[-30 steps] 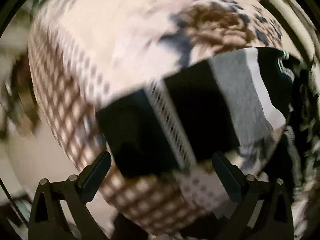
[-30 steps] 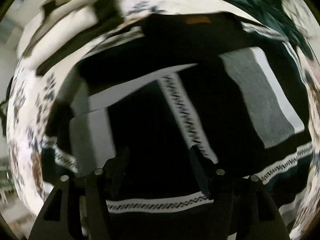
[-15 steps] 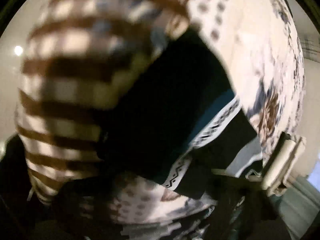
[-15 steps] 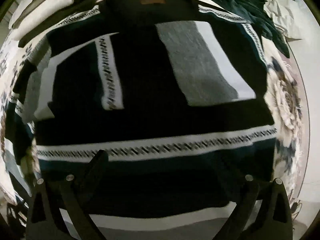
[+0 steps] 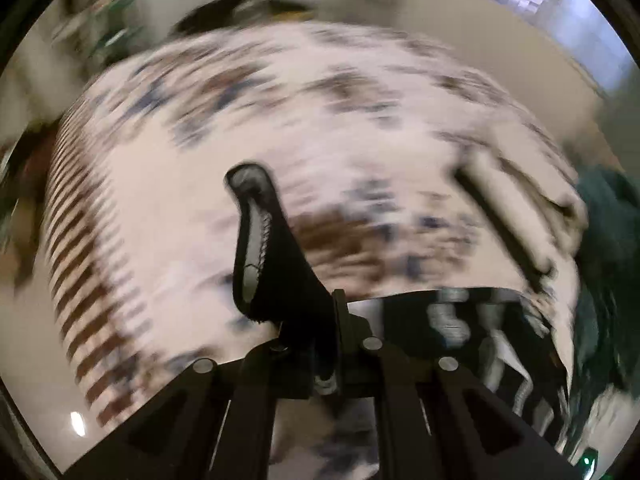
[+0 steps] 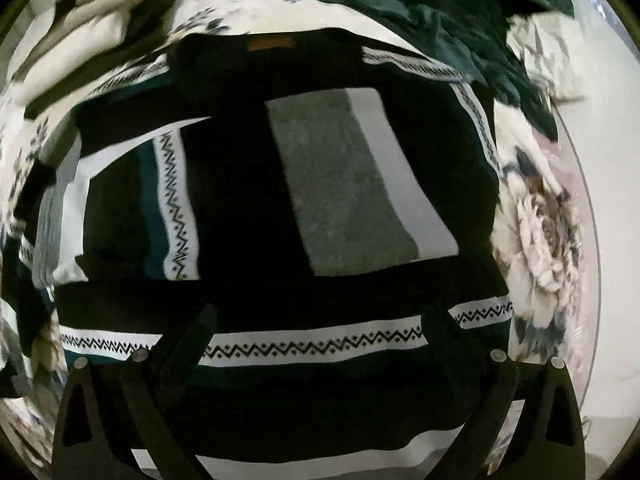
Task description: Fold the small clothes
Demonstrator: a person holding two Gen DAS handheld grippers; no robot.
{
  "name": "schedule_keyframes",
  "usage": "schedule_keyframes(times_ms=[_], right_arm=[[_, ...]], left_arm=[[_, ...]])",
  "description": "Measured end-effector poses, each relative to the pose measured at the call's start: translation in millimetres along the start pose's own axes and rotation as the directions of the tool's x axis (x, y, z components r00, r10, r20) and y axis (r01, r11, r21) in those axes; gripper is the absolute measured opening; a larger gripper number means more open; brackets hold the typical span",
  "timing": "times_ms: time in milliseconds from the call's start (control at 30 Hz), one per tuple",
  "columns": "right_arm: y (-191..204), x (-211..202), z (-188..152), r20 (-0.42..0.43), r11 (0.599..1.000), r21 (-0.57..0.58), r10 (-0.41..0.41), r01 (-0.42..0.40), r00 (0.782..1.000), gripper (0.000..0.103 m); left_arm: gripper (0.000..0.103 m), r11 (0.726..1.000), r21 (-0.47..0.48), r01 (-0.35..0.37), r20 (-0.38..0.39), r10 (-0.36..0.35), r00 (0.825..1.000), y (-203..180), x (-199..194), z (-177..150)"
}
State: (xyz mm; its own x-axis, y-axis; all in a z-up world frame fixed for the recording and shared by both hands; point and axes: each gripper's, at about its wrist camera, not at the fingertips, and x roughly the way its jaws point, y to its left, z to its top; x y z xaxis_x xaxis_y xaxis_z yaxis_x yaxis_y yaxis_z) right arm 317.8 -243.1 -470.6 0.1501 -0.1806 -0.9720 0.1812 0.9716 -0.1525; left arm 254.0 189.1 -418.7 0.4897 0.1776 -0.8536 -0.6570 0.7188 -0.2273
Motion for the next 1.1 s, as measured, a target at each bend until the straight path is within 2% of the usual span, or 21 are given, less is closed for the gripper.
schedule_keyframes(times_ms=[67,133,233,300,367,400,433,467,533,567,600,633,667,700,733,800,867,900,933,1000,1100], right_arm=[[-14.9,1.6,-1.9,-0.011,0.999,0.039,0.011,-0.010,1.000,0.103],[-35.7,6.2,-3.6,-0.025,0.997,0.078,0.018,-0.016,1.000,0.103],[-76.2,12.6,-10.8,-0.050,0.988,0.156,0.016,-0.009,0.999,0.103],[-102.6,16.4,-15.1,-0.062,0.980,0.198,0.009,0.003,0.998,0.103],[-128.2,19.6,-18.2,-0.070,0.972,0.234,-0.002,0.019,0.998,0.103],[-140.2,21.1,-19.6,-0.075,0.968,0.249,-0.009,0.028,0.997,0.103],[-155.7,22.6,-22.0,-0.085,0.962,0.269,-0.016,0.039,0.996,0.103],[-166.5,23.2,-22.8,-0.088,0.958,0.284,-0.015,0.040,0.996,0.103],[-189.7,23.1,-25.7,-0.090,0.947,0.321,0.007,0.022,0.996,0.103],[-198.6,22.7,-26.4,-0.088,0.942,0.335,0.029,0.002,0.996,0.103],[-205.6,21.9,-27.2,-0.082,0.938,0.347,0.057,-0.025,0.995,0.103],[-212.4,21.0,-26.5,-0.075,0.933,0.356,0.089,-0.056,0.993,0.103],[-217.8,19.6,-25.3,-0.067,0.928,0.361,0.125,-0.092,0.990,0.103],[-222.2,18.1,-23.4,-0.060,0.922,0.366,0.160,-0.127,0.985,0.103],[-225.8,16.9,-20.7,-0.055,0.917,0.369,0.186,-0.153,0.981,0.103],[-232.0,10.7,-10.9,-0.033,0.893,0.382,0.270,-0.238,0.962,0.103],[-229.9,3.3,3.6,-0.001,0.867,0.382,0.346,-0.320,0.938,0.103],[-227.9,0.3,12.4,0.018,0.853,0.379,0.381,-0.359,0.924,0.103],[-221.0,-3.0,22.0,0.035,0.838,0.376,0.413,-0.395,0.910,0.103],[-211.4,-2.4,44.1,0.064,0.816,0.367,0.457,-0.447,0.887,0.103],[-181.4,12.1,77.5,0.062,0.823,0.338,0.464,-0.456,0.884,0.103]], left_arm=[[0.005,0.994,0.092,0.066,0.000,-0.066,0.998,-53.7,2.2,-6.1],[0.005,0.973,0.178,0.148,-0.024,-0.146,0.989,-111.7,6.3,-20.0],[0.005,0.906,0.315,0.282,-0.107,-0.262,0.959,-205.9,11.4,-60.6],[0.005,0.832,0.421,0.363,-0.170,-0.321,0.932,-272.3,12.8,-102.6],[0.005,0.769,0.484,0.418,-0.221,-0.355,0.908,-318.2,14.0,-136.2],[0.005,0.732,0.518,0.442,-0.256,-0.360,0.897,-341.8,16.0,-154.7],[0.006,0.712,0.532,0.457,-0.289,-0.355,0.889,-359.0,19.5,-164.1],[0.007,0.688,0.536,0.490,-0.348,-0.348,0.870,-373.9,25.1,-178.9],[0.009,0.665,0.518,0.538,-0.442,-0.331,0.834,-385.4,33.3,-197.8],[0.010,0.663,0.513,0.545,-0.481,-0.304,0.822,-388.2,36.2,-205.4],[0.016,0.662,0.522,0.538,-0.496,-0.277,0.823,-387.7,35.7,-210.1],[0.028,0.659,0.529,0.534,-0.498,-0.269,0.825,-388.4,34.2,-209.3],[0.034,0.653,0.526,0.545,-0.504,-0.277,0.818,-383.0,30.0,-205.6],[0.051,0.652,0.527,0.546,-0.497,-0.285,0.820,-376.8,25.4,-198.9],[0.072,0.655,0.539,0.530,-0.473,-0.285,0.834,-367.7,19.2,-187.9],[0.085,0.685,0.565,0.460,-0.386,-0.273,0.881,-347.2,11.0,-158.2],[0.085,0.732,0.577,0.363,-0.290,-0.231,0.929,-318.8,13.6,-126.2],[0.085,0.764,0.590,0.262,-0.208,-0.170,0.963,-296.6,15.3,-107.1],[0.085,0.783,0.595,0.181,-0.146,-0.116,0.983,-280.9,19.8,-94.2],[0.085,0.825,0.564,0.033,-0.058,0.000,0.998,-243.3,33.3,-67.3],[0.085,0.880,0.469,-0.072,-0.085,0.126,0.988,-196.6,62.6,-41.0]])
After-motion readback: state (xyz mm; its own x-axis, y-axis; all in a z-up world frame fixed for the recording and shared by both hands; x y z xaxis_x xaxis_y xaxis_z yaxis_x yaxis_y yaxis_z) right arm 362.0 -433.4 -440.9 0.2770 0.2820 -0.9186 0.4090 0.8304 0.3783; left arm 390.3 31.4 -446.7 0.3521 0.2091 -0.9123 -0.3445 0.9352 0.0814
